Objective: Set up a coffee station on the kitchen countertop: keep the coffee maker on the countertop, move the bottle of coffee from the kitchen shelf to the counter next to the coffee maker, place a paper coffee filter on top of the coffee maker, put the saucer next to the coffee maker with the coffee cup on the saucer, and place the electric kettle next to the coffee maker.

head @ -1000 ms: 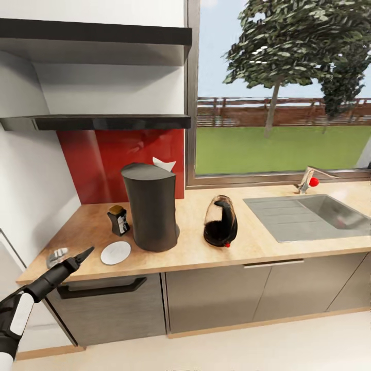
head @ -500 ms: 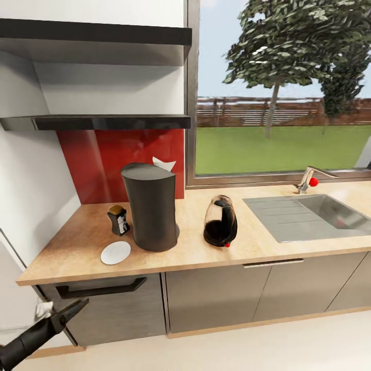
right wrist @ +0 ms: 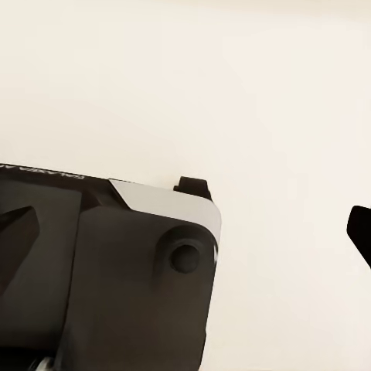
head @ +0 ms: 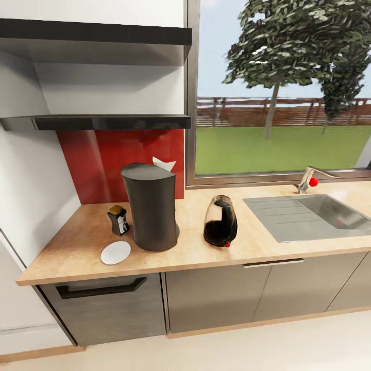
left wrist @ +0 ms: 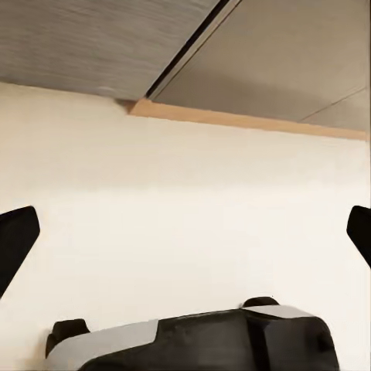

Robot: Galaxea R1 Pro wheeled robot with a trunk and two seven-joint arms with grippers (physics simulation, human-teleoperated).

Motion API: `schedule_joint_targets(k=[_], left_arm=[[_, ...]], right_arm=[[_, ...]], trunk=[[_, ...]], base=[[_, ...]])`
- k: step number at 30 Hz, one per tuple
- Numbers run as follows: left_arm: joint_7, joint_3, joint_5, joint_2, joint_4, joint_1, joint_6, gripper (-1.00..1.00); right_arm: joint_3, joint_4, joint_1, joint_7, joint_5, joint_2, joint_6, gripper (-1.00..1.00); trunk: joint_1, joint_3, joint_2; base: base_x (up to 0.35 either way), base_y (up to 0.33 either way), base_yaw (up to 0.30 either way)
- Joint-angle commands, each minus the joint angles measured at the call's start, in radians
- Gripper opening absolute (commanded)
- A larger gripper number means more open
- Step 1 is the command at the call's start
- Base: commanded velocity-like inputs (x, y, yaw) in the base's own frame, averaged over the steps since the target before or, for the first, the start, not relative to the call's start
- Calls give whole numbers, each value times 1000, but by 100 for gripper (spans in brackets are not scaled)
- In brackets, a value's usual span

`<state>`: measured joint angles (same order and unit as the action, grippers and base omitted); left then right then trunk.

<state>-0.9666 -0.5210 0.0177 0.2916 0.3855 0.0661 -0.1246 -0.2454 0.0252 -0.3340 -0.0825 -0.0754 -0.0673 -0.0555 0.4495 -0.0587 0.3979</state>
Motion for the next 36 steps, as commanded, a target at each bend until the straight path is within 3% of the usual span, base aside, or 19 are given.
schedule_joint_targets(k=[1,2,4,5,7,8,10,14,19,22,23,28,36], left_arm=[[73,-1,-25,-2,-23,1,-18,100],[112,-1,-38,-3,-33,1,-23,100],[282,0,-104,-6,-72,0,-31,100],[326,0,-124,-6,-82,0,-32,100],[492,-1,-202,-12,-126,-1,-33,100],[530,-1,-220,-15,-137,-1,-33,100],[664,-2,-287,-33,-171,0,-29,100],[807,-2,-373,-63,-209,-1,-24,100],[939,-2,-483,-84,-256,-1,26,100],[1001,-3,-514,-98,-266,-1,84,100],[1046,-2,-526,-119,-269,-1,114,100],[1081,-2,-531,-137,-271,-1,127,100],[1085,1,-533,-139,-271,-2,129,100]], right_arm=[[-9,2,0,-4,-8,-1,-6,100],[-9,2,0,-4,-8,-1,-6,100],[-9,1,0,-3,-9,-3,-6,100],[-9,1,0,-2,-9,-3,-6,100],[-8,2,0,-2,-10,-4,-6,100],[-7,2,0,-2,-10,-4,-6,100],[-5,3,0,-2,-12,-4,-6,100],[5,4,0,-3,-27,-1,-7,100],[38,3,0,-5,-103,1,-7,100],[45,3,0,-5,-139,1,-7,100],[48,2,0,-5,-152,3,-8,100],[49,2,0,-3,-160,27,-7,100],[51,4,0,-3,-162,30,-7,100]], trunk=[[1,-2,2],[1,-2,2],[1,-2,2],[1,-2,2],[1,-2,2],[1,-2,2],[1,-2,2],[1,-2,2],[1,-2,2],[1,-2,2],[1,-2,2],[1,-2,2],[1,-2,2]], base=[[0,0,0],[0,0,0],[0,0,0],[0,0,0],[0,0,0],[0,0,0],[0,0,0],[0,0,0],[0,0,0],[0,0,0],[0,0,0],[0,0,0],[0,0,-1]])
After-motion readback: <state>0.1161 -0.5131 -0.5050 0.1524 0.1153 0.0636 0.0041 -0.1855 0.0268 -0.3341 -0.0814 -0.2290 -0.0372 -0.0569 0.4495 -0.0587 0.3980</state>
